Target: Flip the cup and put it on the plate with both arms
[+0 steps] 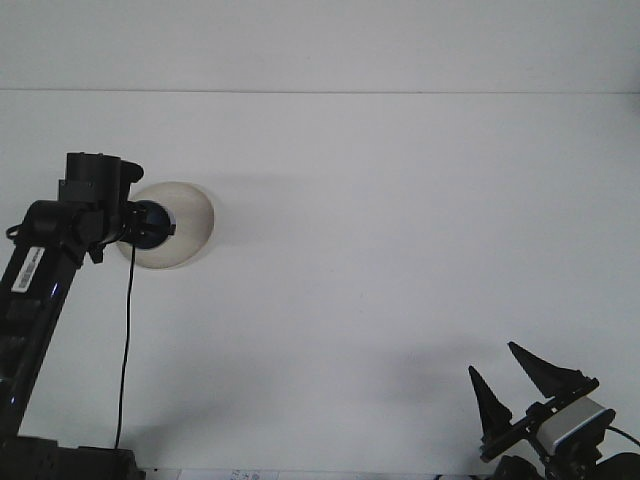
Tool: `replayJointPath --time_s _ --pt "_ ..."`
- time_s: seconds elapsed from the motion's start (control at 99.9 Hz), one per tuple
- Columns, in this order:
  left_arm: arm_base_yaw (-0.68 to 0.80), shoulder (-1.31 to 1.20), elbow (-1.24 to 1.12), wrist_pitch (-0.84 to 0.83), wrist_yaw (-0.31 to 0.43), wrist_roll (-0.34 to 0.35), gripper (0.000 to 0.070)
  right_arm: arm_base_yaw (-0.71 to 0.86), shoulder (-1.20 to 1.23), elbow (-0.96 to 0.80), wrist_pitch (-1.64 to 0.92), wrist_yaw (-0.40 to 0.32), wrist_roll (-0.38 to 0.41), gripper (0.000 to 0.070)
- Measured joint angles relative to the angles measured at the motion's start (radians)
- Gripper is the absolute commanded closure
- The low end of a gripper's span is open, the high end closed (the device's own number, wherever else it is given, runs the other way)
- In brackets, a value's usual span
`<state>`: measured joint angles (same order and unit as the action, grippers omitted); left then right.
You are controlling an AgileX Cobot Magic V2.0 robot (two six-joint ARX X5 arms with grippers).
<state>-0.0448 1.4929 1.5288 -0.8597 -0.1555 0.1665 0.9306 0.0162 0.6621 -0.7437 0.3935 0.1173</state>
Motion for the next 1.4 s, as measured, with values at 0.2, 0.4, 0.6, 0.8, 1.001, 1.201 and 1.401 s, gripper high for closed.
replayJointPath --time_s 0.2,0.4,0.6,0.8,1.001,1.201,1.401 --pt "0.046 0.181 0.012 0.031 0.0 0.0 0.0694 0.0 0.0 0.0 0.0 0.0 0.004 0.0221" --pt "0.051 0.27 0.03 0.082 0.0 0.0 0.0695 0.0 0.0 0.0 0.0 0.0 0.004 0.0221" --pt "0.054 0.301 0.039 0.116 0.034 -0.002 0.0695 0.0 0.0 0.0 0.0 0.0 0.005 0.0221" --pt "0.056 0.321 0.039 0.125 0.042 -0.005 0.0666 0.0 0.0 0.0 0.0 0.003 0.005 0.0221" --pt "0.056 0.321 0.039 0.146 0.042 -0.024 0.0211 0.0 0.0 0.0 0.0 0.003 0.005 0.0222" --pt "0.056 0.321 0.089 0.115 0.043 -0.038 0.0192 0.0 0.0 0.0 0.0 0.003 0.005 0.0222" --pt "0.056 0.307 0.165 0.064 0.043 -0.053 0.0192 0.0 0.0 0.0 0.0 0.003 0.011 0.0222"
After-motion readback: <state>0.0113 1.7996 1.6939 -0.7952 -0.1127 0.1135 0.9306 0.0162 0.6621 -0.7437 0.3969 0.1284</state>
